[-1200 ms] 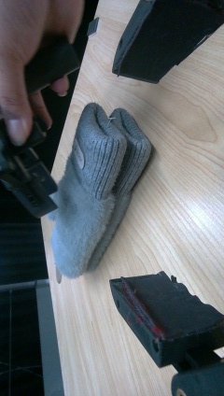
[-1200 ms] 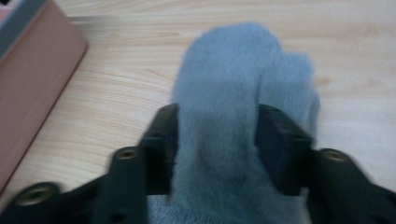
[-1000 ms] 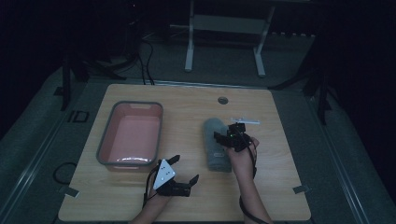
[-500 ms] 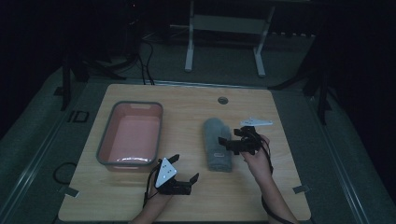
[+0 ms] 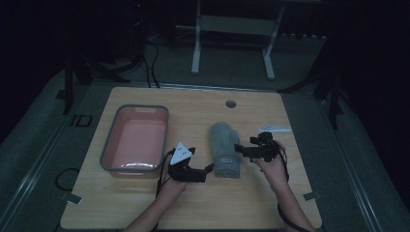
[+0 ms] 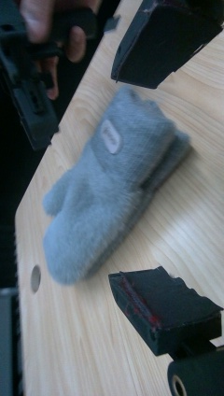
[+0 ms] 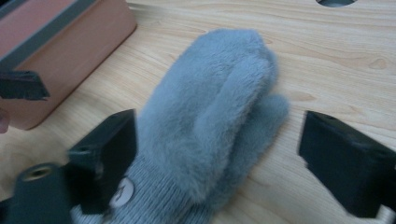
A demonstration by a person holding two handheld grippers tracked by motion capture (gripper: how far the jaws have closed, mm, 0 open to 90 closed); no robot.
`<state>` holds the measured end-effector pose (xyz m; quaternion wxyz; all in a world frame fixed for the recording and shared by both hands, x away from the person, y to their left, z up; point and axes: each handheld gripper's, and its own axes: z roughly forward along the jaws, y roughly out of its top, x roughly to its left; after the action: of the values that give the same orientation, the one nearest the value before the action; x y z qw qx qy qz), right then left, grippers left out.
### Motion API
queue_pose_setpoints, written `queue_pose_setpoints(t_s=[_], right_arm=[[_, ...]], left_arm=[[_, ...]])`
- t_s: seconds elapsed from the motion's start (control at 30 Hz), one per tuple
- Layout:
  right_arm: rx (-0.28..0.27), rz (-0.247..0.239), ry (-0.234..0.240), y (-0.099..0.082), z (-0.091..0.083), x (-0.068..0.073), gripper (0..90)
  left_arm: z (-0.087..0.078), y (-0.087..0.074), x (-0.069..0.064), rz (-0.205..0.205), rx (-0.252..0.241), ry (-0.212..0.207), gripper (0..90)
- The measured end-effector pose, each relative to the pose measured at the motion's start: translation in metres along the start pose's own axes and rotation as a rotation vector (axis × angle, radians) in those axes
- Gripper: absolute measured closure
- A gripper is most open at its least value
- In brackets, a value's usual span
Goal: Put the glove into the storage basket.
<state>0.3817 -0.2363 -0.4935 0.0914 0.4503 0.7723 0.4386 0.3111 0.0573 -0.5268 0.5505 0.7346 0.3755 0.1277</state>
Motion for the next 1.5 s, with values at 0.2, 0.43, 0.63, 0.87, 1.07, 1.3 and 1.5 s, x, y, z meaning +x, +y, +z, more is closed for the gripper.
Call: queue_pose_setpoints(t_s=[0.2, 0.43, 0.63, 0.87, 1.07, 1.3, 1.5], right_arm=[[0.036, 0.024, -0.022, 0.001, 0.018, -0.001, 28.4], [0.085, 0.069, -0.032, -0.006, 0.035, -0.008, 39.2], [0.139, 0.123, -0.04, -0.018, 0.042, -0.016, 38.5], [0.167, 0.153, 0.004, -0.024, 0.049, -0.02, 42.0], [0.176, 0.113, 0.024, -0.024, 0.051, -0.02, 54.6], [0.182, 0.124, 0.044, -0.026, 0.051, -0.018, 67.7], [0.169, 0.118, 0.026, -0.026, 0.05, -0.014, 75.4]], left_arm=[[0.034, 0.018, 0.012, -0.082, 0.096, -0.034, 9.3], [0.069, 0.024, 0.022, -0.093, 0.223, -0.01, 15.8], [0.083, 0.023, 0.021, -0.114, 0.279, -0.008, 21.2], [0.095, 0.016, 0.026, -0.138, 0.331, -0.017, 25.0], [0.103, 0.015, 0.026, -0.132, 0.349, -0.052, 38.3], [0.107, 0.017, 0.026, -0.116, 0.366, -0.115, 58.0], [0.107, 0.016, 0.025, -0.084, 0.341, -0.152, 74.0]])
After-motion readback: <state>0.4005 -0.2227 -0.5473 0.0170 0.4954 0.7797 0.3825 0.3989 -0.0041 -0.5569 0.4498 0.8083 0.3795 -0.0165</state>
